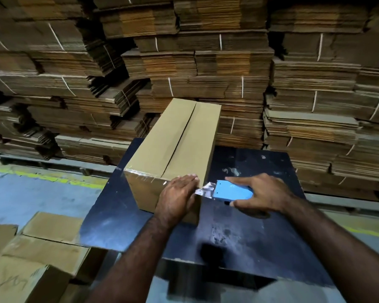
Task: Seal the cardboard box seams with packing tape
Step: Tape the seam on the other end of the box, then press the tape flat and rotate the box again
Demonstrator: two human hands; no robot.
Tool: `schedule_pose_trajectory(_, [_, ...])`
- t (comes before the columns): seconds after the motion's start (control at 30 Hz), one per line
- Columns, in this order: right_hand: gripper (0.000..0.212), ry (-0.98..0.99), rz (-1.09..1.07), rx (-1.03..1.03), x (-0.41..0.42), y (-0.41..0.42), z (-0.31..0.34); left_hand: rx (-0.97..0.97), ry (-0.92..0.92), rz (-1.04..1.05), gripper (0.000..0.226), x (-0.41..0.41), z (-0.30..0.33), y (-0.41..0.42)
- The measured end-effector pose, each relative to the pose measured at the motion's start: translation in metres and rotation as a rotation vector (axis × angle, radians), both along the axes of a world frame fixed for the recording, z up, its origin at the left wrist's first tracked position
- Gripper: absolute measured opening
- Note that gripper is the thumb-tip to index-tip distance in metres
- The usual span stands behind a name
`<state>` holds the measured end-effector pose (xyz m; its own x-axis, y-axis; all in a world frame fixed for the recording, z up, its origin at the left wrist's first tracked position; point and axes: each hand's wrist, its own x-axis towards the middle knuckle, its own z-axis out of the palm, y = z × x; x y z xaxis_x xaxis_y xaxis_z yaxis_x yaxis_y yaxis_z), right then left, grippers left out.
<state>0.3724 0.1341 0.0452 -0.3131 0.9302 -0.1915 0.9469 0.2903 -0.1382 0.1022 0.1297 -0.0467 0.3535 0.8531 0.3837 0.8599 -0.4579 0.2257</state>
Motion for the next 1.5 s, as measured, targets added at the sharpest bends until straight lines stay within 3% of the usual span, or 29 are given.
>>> schedule_pose_trajectory(0.43, [0.074, -0.169, -0.006, 0.076, -0.052, 0.003, -0.007, -0.029, -0.020, -0.017, 0.066, 0.002, 0.002, -0.002])
schedule_pose_trajectory(0.6, [0.064, -0.433, 0.001, 0.005, -0.049, 0.005, -0.025, -0.034, -0.024, -0.029, 0.063, 0.000, 0.005, -0.002])
schedule_pose_trajectory(0.77, [0.074, -0.203, -0.297, -0.086, -0.002, -0.018, -0.083, -0.012, -0.069, -0.034, 0.065, 0.000, 0.000, -0.001])
schedule_pose_trajectory(0.87, [0.073, 0.037, -0.548, -0.116, 0.010, -0.032, -0.128, 0.006, -0.058, -0.059, 0.063, -0.002, -0.005, 0.003])
schedule_pose_trajectory(0.93, [0.070, 0.098, -0.617, 0.015, 0.013, -0.042, -0.159, 0.005, -0.050, -0.053, 0.065, -0.002, -0.008, 0.005])
schedule_pose_trajectory(1.0, [0.070, 0.067, -0.642, 0.056, 0.014, -0.052, -0.190, 0.017, -0.042, -0.053, 0.062, -0.002, -0.009, 0.004])
schedule_pose_trajectory(1.1, [0.076, 0.115, -0.683, -0.063, 0.007, -0.058, -0.219, 0.034, -0.018, -0.056, 0.058, -0.003, -0.009, 0.004])
schedule_pose_trajectory(1.2, [0.068, 0.134, -0.657, -0.119, -0.004, -0.055, -0.235, 0.019, -0.010, -0.058, 0.059, -0.003, -0.005, 0.001])
schedule_pose_trajectory(1.37, [0.076, 0.050, -0.619, -0.130, -0.009, -0.055, -0.222, -0.016, 0.006, -0.051, 0.065, -0.004, -0.002, -0.001])
schedule_pose_trajectory(1.5, [0.070, -0.011, -0.610, -0.167, -0.008, -0.065, -0.194, -0.034, 0.000, -0.066, 0.068, -0.004, -0.001, -0.003])
